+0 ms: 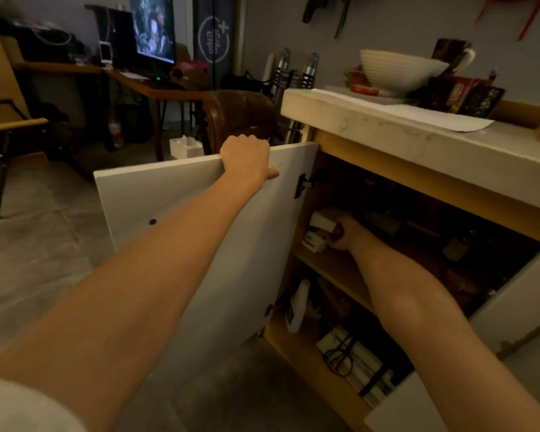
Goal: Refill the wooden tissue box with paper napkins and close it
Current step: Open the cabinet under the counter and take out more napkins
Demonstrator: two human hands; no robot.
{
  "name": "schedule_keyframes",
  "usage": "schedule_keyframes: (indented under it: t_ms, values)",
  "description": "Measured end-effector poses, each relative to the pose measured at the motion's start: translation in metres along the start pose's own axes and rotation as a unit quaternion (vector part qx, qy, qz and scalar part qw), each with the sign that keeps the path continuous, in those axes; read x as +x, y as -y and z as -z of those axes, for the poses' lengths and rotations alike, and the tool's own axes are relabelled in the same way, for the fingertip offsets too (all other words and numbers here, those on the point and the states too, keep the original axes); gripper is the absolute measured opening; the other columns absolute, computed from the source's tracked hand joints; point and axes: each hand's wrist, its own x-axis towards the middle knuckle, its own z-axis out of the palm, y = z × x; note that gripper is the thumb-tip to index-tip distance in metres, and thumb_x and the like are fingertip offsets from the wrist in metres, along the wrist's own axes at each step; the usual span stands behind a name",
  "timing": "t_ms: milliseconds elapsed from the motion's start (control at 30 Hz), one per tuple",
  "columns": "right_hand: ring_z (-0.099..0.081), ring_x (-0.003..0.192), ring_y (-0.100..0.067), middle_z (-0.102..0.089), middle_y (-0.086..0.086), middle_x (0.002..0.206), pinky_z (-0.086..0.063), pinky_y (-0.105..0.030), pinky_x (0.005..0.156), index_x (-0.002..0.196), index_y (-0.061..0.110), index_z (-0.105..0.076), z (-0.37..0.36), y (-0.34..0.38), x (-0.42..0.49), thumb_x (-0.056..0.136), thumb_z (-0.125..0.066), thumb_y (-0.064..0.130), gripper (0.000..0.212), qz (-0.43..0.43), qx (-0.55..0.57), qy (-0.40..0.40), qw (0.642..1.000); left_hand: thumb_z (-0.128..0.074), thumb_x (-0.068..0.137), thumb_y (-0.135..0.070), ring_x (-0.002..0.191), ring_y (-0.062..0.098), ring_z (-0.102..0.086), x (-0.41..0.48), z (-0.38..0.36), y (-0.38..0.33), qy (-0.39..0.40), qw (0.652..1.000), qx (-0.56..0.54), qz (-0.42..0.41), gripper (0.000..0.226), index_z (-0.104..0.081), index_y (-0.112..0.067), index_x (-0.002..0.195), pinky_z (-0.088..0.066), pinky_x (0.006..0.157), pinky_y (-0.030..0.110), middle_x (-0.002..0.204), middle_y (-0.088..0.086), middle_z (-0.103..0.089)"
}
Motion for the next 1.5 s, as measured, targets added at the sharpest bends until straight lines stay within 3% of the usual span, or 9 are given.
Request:
schedule_keyframes:
  t_ms: [100, 267, 433, 667, 967, 1033, 1167, 1300, 1500]
  values:
    - [-0.056, 0.085, -0.023, -0.056, -0.012, 0.120, -0.051, -0.031, 0.053, 0.138, 0.007, -0.048, -0.007, -0.001, -0.001, 0.093, -0.058, 0.013, 0.047, -0.051, 0.100, 0.033, 0.993, -0.053, 0.089, -0.059, 0.103, 0.032, -0.060, 0.002, 0.015, 0.023, 0.073, 0.996, -0.030, -0.040, 0.058, -0.059, -0.010, 0.119, -0.042, 0.078, 0.038, 0.113, 0.013, -0.063]
    - [-0.057, 0.105, -0.027, -0.057, -0.014, 0.113, -0.051, -0.038, 0.087, 0.121, 0.007, -0.054, -0.039, -0.006, -0.096, 0.089, -0.059, 0.003, 0.033, 0.005, 0.177, 0.198, 0.964, -0.033, 0.090, -0.072, 0.140, 0.027, -0.038, -0.027, 0.055, 0.116, 0.296, 0.945, -0.137, 0.004, 0.081, -0.041, -0.016, 0.147, -0.030, 0.113, 0.043, 0.154, 0.005, -0.038]
    - [-0.059, 0.108, -0.030, -0.063, -0.013, 0.113, -0.050, -0.043, 0.092, 0.122, 0.008, -0.057, -0.057, -0.013, -0.171, 0.089, -0.058, 0.002, 0.033, 0.065, 0.236, 0.301, 0.922, -0.030, 0.106, -0.036, 0.092, 0.023, -0.063, -0.064, 0.057, 0.167, 0.234, 0.871, -0.429, 0.044, 0.052, -0.066, 0.000, 0.115, -0.049, 0.065, 0.022, 0.115, 0.019, -0.066]
    - [-0.058, 0.114, -0.029, -0.060, -0.010, 0.125, -0.052, -0.042, 0.093, 0.128, 0.013, -0.050, -0.064, -0.036, -0.207, 0.090, -0.055, -0.003, 0.042, 0.135, 0.202, 0.261, 0.934, -0.045, 0.100, -0.026, 0.080, 0.021, -0.064, -0.075, 0.050, 0.184, 0.264, 0.843, -0.466, 0.051, 0.024, -0.063, -0.009, 0.102, -0.048, 0.073, 0.033, 0.092, 0.009, -0.066]
    - [-0.055, 0.116, -0.030, -0.057, -0.010, 0.127, -0.053, -0.040, 0.089, 0.127, 0.018, -0.049, -0.066, -0.037, -0.217, 0.093, -0.048, -0.003, 0.040, 0.102, 0.237, 0.314, 0.914, -0.025, 0.103, -0.025, 0.062, 0.023, -0.063, -0.143, -0.013, 0.178, 0.169, 0.583, -0.758, 0.239, 0.041, -0.060, -0.010, 0.086, -0.044, 0.070, 0.038, 0.067, 0.009, -0.066]
    - [-0.056, 0.116, -0.028, -0.057, -0.009, 0.127, -0.052, -0.038, 0.091, 0.132, 0.017, -0.047, -0.059, -0.036, -0.224, 0.093, -0.049, -0.002, 0.043, 0.122, 0.216, 0.309, 0.918, -0.026, 0.103, -0.025, 0.070, 0.024, -0.064, -0.155, -0.013, 0.167, 0.179, 0.594, -0.755, 0.213, 0.040, -0.062, -0.010, 0.093, -0.046, 0.071, 0.039, 0.081, 0.014, -0.066]
    - [-0.056, 0.117, -0.026, -0.057, -0.007, 0.128, -0.050, -0.031, 0.093, 0.135, 0.019, -0.046, -0.018, -0.042, -0.247, 0.088, -0.048, -0.002, 0.051, 0.163, 0.224, 0.281, 0.919, -0.050, 0.097, -0.016, 0.099, 0.023, -0.068, -0.189, -0.004, 0.132, 0.273, 0.716, -0.642, 0.022, 0.031, -0.056, -0.034, 0.122, -0.057, 0.078, 0.040, 0.112, 0.006, -0.068]
    - [-0.054, 0.123, -0.032, -0.057, -0.008, 0.133, -0.045, -0.042, 0.105, 0.138, 0.023, -0.047, 0.050, -0.055, -0.281, 0.075, -0.048, 0.003, 0.066, 0.198, 0.286, 0.222, 0.911, -0.055, 0.096, -0.013, 0.110, 0.020, -0.067, -0.203, 0.011, 0.040, 0.329, 0.685, -0.627, -0.173, 0.078, -0.014, -0.059, 0.144, -0.059, 0.078, 0.032, 0.123, -0.004, -0.065]
    - [-0.068, 0.104, -0.023, -0.063, -0.010, 0.124, -0.058, -0.027, 0.071, 0.129, 0.014, -0.052, 0.153, -0.057, -0.332, 0.077, -0.041, -0.001, 0.055, 0.266, 0.335, 0.066, 0.902, -0.046, 0.102, -0.026, 0.088, 0.021, -0.071, -0.192, 0.014, -0.120, 0.285, 0.709, -0.584, -0.276, 0.094, 0.039, -0.045, 0.137, -0.061, 0.081, 0.038, 0.106, 0.011, -0.068]
